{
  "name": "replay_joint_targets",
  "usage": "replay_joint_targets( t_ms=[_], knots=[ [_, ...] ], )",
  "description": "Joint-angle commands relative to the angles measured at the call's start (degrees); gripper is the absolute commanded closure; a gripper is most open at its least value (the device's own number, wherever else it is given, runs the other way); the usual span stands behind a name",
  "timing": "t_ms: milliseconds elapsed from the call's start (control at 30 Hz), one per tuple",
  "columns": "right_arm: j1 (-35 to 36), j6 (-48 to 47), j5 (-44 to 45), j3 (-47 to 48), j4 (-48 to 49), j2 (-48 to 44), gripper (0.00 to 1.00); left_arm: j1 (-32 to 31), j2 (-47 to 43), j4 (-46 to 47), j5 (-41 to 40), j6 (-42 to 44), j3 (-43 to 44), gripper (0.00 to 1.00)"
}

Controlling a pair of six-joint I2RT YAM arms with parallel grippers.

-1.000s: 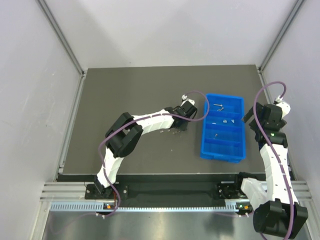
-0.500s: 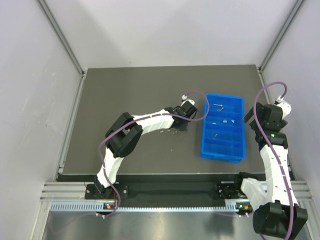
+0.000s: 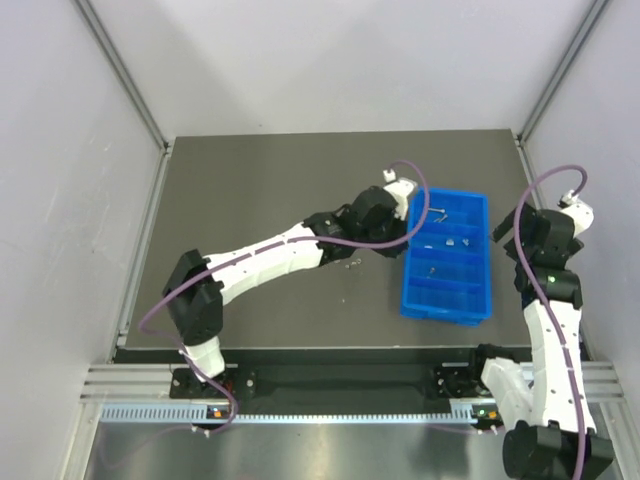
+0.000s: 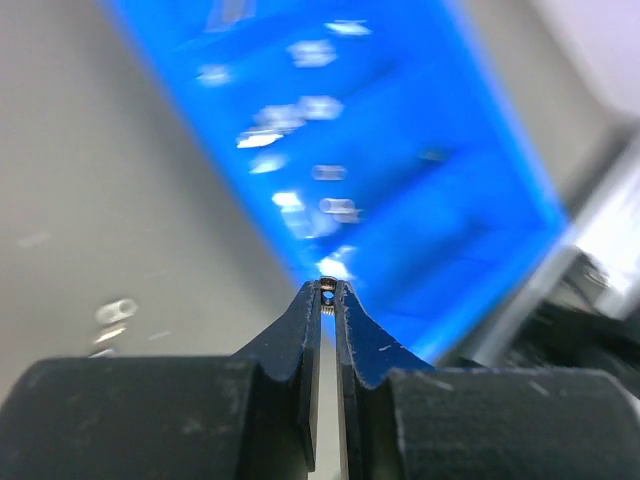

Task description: Sort the screws and nuts into containers

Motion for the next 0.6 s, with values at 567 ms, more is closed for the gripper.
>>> replay_joint_targets(
  t_ms=[567],
  knots=[
    [-0.13, 0.25, 0.59, 3.46, -5.63, -7.37, 0.00, -10.88, 15.99, 5.49, 1.17, 6.96, 10.18, 0.98]
  ],
)
